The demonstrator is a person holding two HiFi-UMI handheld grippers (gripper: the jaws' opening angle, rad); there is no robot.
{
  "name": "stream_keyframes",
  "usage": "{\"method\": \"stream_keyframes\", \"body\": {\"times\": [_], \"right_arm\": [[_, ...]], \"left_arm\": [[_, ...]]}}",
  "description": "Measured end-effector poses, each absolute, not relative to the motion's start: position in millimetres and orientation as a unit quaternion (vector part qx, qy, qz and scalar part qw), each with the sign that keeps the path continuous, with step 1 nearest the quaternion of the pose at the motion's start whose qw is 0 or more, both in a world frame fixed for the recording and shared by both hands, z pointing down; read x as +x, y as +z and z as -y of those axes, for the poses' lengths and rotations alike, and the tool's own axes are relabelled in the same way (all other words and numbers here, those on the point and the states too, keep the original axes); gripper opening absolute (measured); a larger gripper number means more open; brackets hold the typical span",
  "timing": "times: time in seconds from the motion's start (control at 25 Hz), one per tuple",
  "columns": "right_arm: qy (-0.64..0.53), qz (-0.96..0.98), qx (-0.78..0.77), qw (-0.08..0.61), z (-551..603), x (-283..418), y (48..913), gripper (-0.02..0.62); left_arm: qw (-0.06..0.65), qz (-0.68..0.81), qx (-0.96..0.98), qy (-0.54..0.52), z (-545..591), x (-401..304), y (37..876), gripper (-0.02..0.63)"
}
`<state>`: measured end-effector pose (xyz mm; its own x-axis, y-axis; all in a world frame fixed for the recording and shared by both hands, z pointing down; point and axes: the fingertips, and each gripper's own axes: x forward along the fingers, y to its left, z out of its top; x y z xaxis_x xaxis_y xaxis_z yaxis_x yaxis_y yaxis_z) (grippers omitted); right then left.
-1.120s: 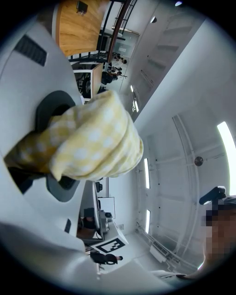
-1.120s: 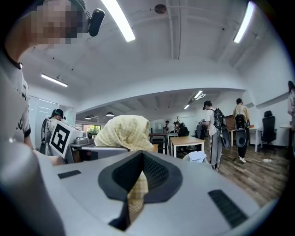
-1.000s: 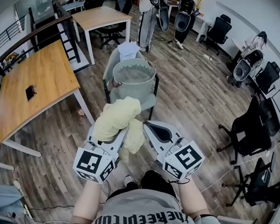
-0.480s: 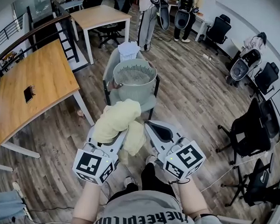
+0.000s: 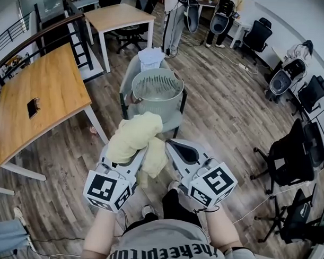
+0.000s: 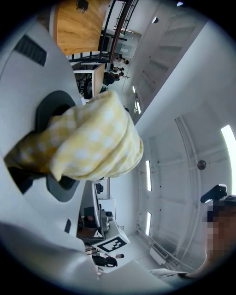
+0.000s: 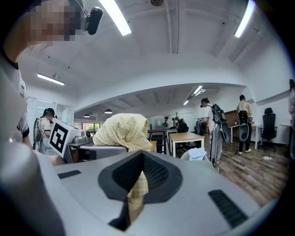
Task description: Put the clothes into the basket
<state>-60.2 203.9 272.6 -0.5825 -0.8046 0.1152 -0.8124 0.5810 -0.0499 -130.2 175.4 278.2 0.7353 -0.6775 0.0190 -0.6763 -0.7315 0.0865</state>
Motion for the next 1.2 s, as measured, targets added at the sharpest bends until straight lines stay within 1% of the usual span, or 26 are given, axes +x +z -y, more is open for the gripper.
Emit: {"method": "stream_keyframes", "body": {"times": [1.2], "right_arm": [[0.064, 0.923, 0.378, 0.036, -61.1, 58.7, 271.2, 0.009]], "left_arm": [[0.055, 0.429, 0.902, -0.001, -41.2, -8.9, 276.6, 0.209]]}}
